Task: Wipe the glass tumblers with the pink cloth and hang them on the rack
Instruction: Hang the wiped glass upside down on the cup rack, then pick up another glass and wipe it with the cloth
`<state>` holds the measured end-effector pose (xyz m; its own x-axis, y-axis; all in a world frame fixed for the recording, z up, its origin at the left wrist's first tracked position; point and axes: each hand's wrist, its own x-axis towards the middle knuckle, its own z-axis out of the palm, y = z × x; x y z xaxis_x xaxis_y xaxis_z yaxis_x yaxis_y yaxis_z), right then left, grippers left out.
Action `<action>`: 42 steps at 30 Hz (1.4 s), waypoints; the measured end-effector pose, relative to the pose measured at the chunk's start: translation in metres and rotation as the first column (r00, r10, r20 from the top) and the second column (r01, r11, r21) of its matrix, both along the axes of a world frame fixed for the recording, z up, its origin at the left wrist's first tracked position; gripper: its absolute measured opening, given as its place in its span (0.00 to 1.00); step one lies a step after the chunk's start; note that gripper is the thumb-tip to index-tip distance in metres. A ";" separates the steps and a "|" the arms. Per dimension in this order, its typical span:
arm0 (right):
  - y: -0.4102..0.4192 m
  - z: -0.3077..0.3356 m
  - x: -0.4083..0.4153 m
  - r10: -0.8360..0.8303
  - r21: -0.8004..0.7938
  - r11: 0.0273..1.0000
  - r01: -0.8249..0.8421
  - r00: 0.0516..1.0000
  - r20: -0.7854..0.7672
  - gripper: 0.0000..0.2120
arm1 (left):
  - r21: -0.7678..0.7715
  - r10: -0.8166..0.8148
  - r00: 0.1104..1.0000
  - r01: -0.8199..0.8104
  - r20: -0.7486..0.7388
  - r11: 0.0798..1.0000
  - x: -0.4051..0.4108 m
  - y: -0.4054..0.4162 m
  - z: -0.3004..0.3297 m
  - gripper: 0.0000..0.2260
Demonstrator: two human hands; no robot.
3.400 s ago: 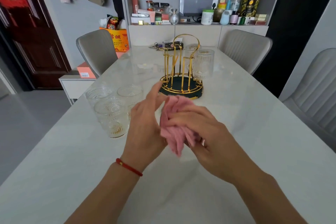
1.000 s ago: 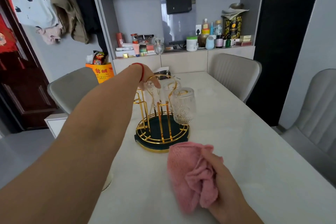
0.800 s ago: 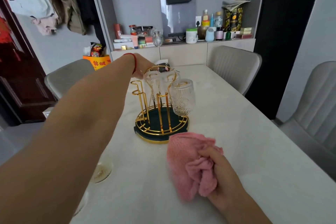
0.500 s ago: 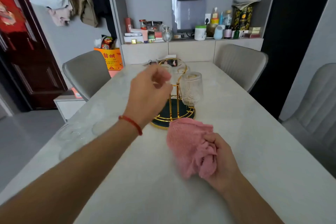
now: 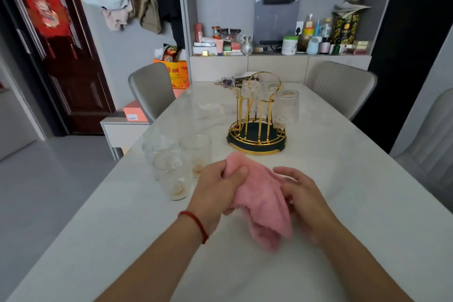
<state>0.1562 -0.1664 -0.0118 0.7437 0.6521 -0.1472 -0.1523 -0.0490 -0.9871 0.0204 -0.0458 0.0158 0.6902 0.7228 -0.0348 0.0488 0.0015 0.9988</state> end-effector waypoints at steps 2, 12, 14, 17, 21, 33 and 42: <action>0.000 0.001 -0.004 -0.045 0.050 0.998 0.041 0.996 0.082 0.24 | -0.045 -0.005 1.000 0.005 0.001 0.999 -0.003 0.006 0.013 0.06; 0.032 0.014 -0.064 0.189 0.458 0.886 -0.064 0.954 -0.232 0.25 | -0.184 -0.204 0.978 0.207 0.034 0.961 -0.003 -0.016 0.046 0.11; 0.020 0.012 -0.065 0.242 0.502 0.863 0.059 0.824 -0.513 0.35 | -0.051 -0.130 0.992 0.129 0.002 0.990 -0.025 -0.012 0.031 0.07; 0.014 0.005 -0.057 0.187 0.436 0.888 0.148 0.750 -0.634 0.42 | 0.344 0.409 0.913 -0.387 0.010 0.856 -0.058 0.007 -0.005 0.09; 0.013 0.009 -0.057 0.183 0.423 0.894 0.149 0.740 -0.647 0.30 | 0.410 0.629 0.764 -0.532 -0.145 0.741 -0.072 0.050 -0.041 0.35; 0.006 0.009 -0.041 0.141 0.480 0.853 0.203 0.797 -0.587 0.26 | 0.585 0.586 0.798 -0.413 -0.137 0.699 -0.059 0.036 -0.037 0.31; 0.000 0.012 -0.034 0.106 0.584 0.811 -0.018 0.988 -0.117 0.31 | 0.536 -0.031 0.999 0.009 0.032 0.844 0.007 -0.040 -0.018 0.26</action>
<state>0.1226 -0.1665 0.0006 0.6996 0.6925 0.1761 -0.3040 0.5114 -0.8038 0.0274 -0.0855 -0.0022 0.6975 0.6072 0.3805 0.0052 -0.5352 0.8447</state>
